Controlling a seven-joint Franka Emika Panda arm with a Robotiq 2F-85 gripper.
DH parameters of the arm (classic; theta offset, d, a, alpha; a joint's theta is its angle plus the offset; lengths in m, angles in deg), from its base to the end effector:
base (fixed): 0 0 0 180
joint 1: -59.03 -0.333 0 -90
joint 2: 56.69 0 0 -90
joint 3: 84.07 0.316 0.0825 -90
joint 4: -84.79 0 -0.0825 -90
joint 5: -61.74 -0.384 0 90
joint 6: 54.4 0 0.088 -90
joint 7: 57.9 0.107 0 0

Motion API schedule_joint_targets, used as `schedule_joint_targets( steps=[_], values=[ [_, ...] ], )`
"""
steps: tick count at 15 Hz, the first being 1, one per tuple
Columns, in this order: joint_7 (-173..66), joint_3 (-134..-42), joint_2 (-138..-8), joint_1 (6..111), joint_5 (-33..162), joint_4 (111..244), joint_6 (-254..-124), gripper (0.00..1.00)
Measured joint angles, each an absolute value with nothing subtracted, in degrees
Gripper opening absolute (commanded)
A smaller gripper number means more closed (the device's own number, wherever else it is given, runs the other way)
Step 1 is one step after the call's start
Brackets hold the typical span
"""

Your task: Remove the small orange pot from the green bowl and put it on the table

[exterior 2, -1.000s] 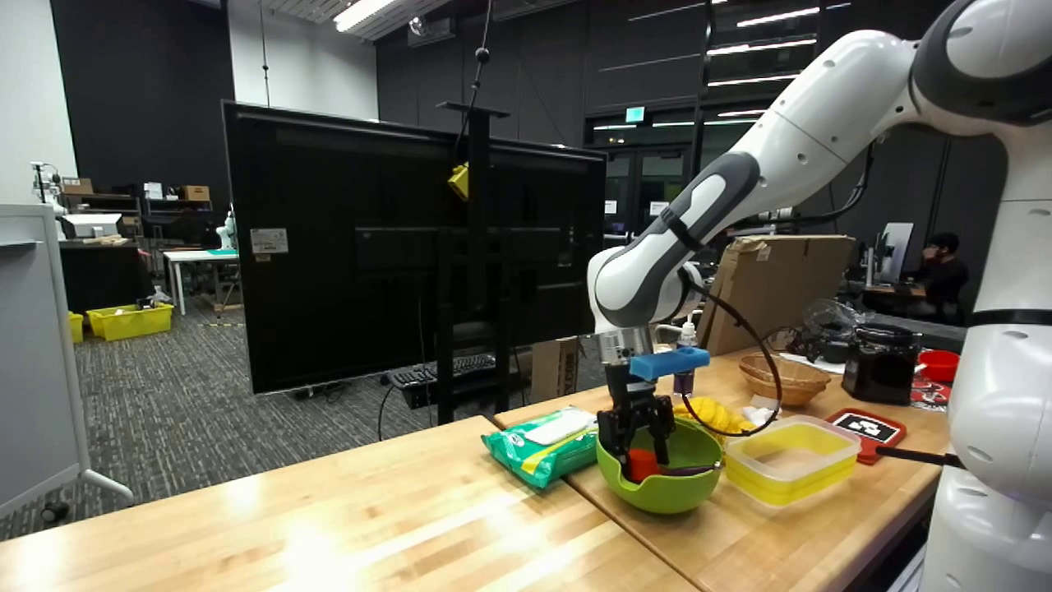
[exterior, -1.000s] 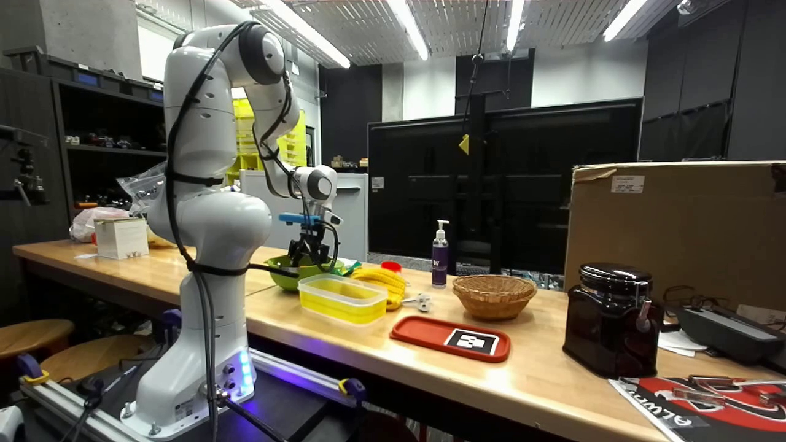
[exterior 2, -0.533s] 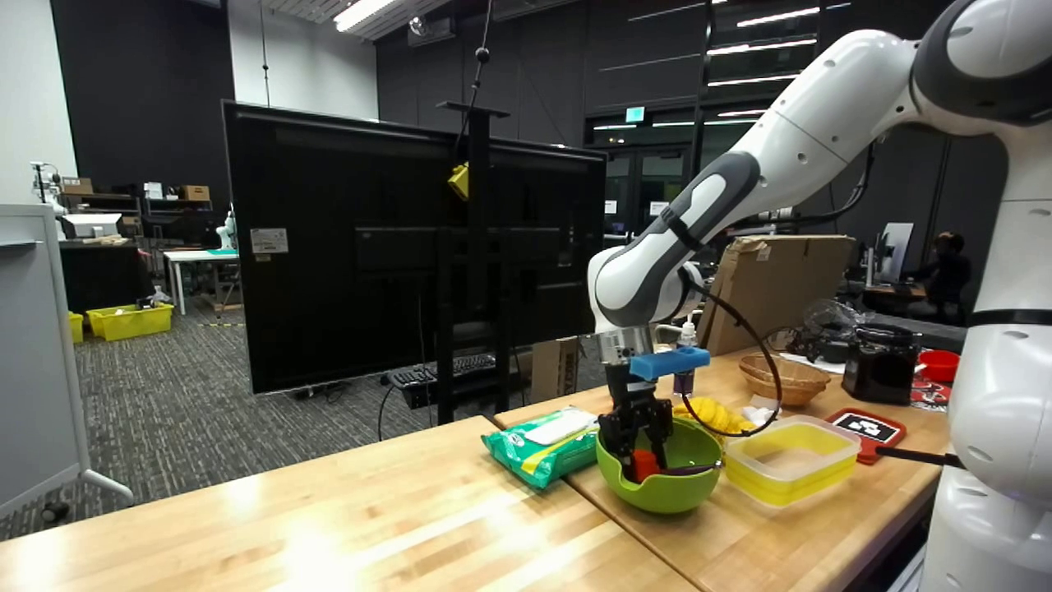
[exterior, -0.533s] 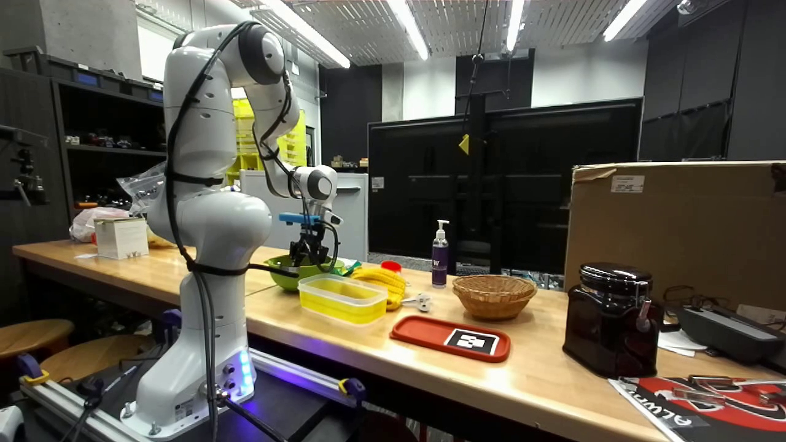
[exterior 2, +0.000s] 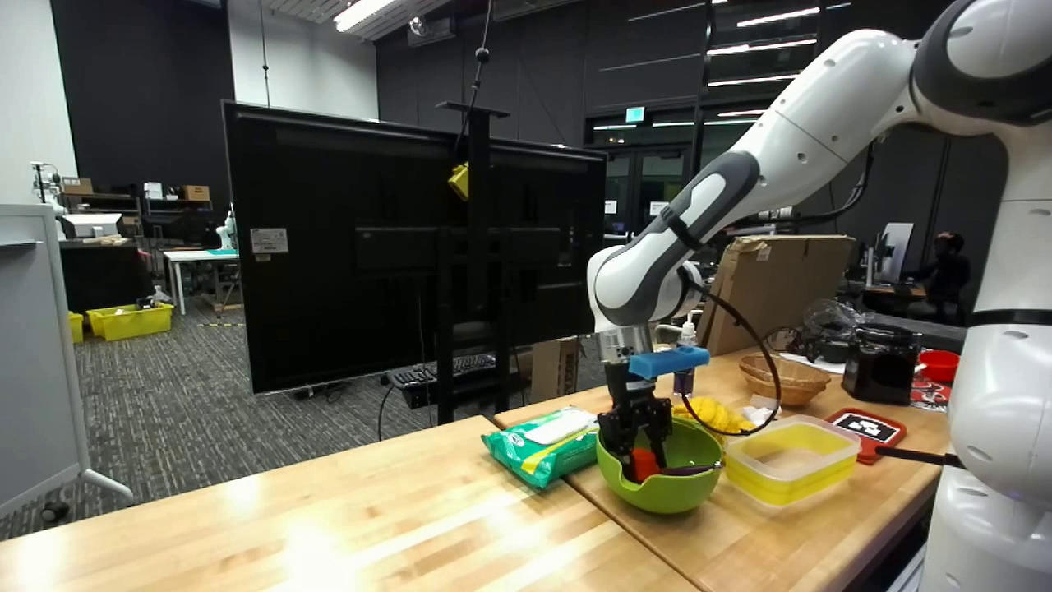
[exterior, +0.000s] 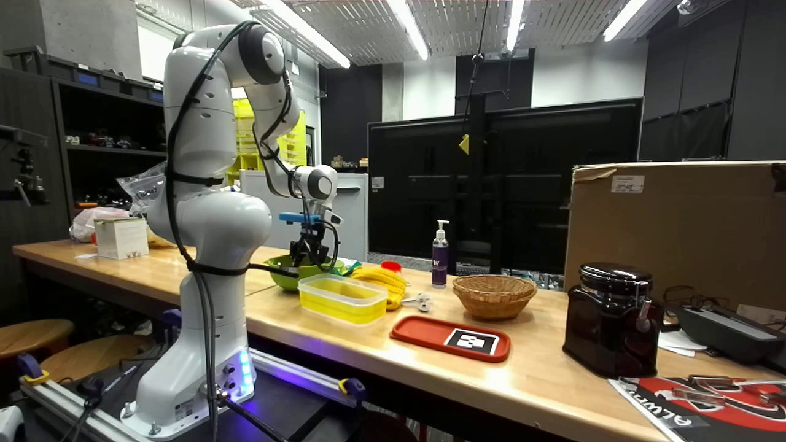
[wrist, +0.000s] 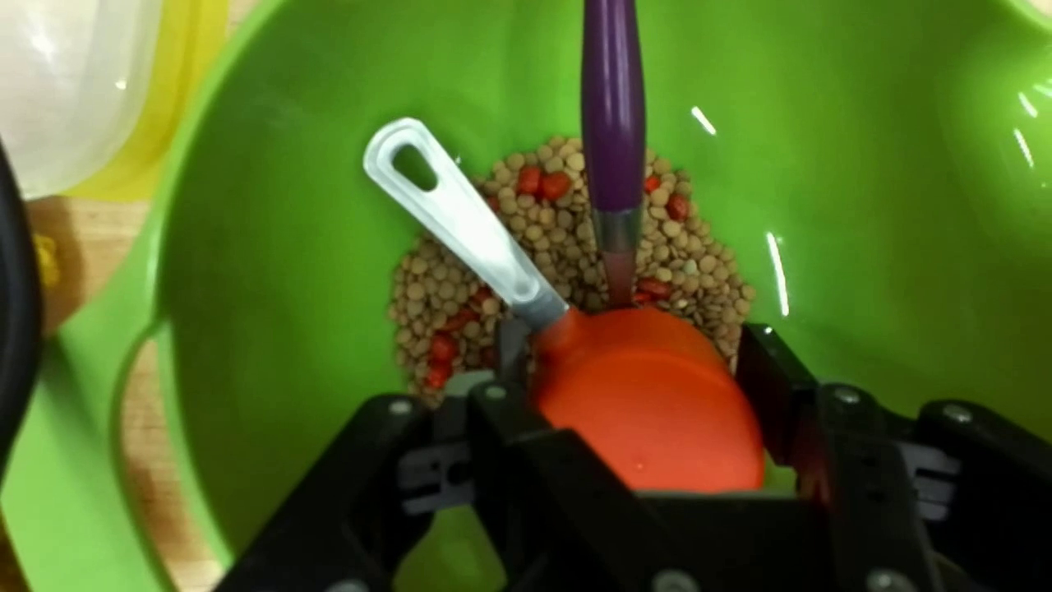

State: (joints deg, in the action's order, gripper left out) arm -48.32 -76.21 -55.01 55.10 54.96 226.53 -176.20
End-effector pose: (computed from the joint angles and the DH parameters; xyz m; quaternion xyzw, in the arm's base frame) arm 0.4231 0.0934 0.2807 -0.9862 0.0201 0.1636 0.0126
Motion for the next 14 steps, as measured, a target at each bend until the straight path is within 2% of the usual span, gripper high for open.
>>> schedule_joint_targets(
  steps=[14],
  values=[
    [-43.84, -76.20, -50.90, 55.10, 59.74, 219.80, -165.69, 0.38]
  ],
)
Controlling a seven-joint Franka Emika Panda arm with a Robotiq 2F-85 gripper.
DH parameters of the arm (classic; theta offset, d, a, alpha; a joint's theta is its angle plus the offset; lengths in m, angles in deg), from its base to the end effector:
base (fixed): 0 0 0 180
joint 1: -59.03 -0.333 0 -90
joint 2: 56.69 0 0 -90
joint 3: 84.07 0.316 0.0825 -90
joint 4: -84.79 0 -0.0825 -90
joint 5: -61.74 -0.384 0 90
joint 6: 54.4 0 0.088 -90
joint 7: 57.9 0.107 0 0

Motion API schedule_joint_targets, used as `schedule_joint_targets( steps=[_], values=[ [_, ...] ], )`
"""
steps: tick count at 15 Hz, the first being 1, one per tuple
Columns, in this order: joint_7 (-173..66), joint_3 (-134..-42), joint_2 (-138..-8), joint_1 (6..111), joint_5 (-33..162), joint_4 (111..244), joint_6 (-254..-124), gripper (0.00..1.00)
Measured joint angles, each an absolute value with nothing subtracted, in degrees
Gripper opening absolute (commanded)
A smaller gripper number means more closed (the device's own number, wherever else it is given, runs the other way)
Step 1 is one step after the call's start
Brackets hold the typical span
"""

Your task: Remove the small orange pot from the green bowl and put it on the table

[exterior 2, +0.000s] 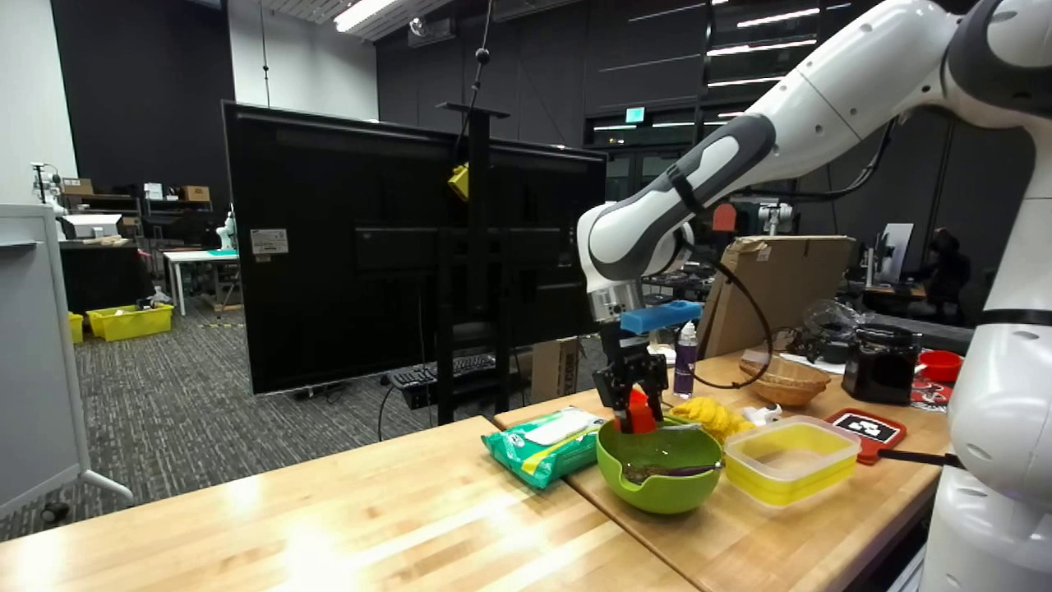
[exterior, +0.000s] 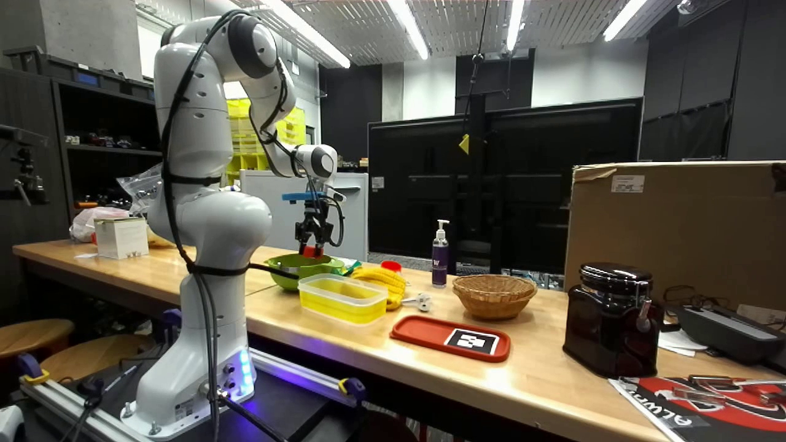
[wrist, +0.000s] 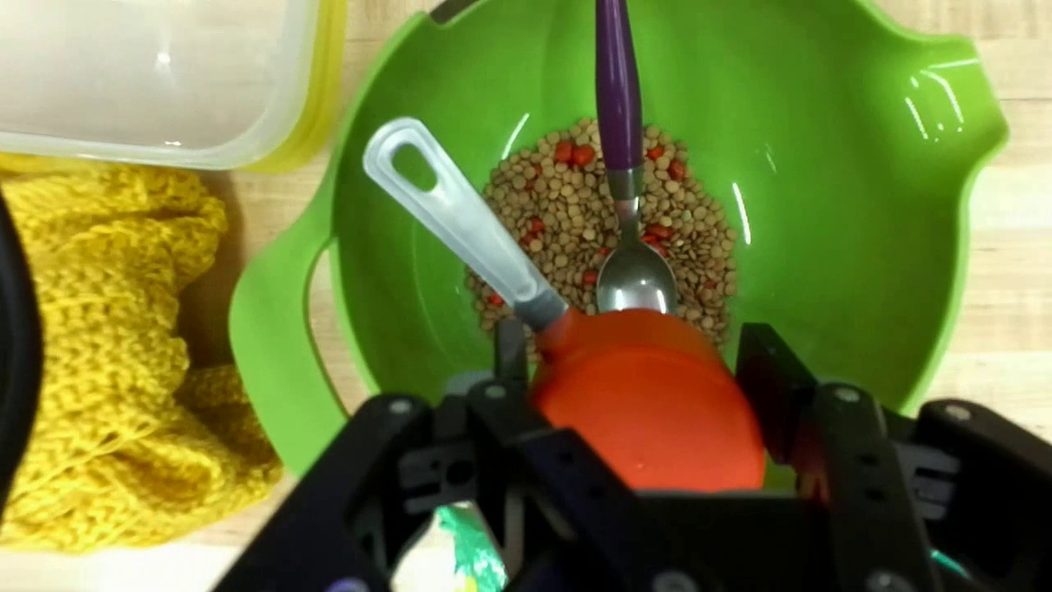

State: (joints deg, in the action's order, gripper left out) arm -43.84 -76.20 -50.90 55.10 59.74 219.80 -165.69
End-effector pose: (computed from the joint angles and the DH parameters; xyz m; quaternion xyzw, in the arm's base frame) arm 0.4407 0.0944 0.3475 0.9872 -0.0297 -0.1541 0.0269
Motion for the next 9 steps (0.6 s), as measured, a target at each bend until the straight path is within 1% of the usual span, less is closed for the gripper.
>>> schedule_joint_targets(
  steps=[9],
  values=[
    [-41.59, -76.19, -47.09, 55.10, 61.12, 215.49, -159.73, 0.38]
  ],
)
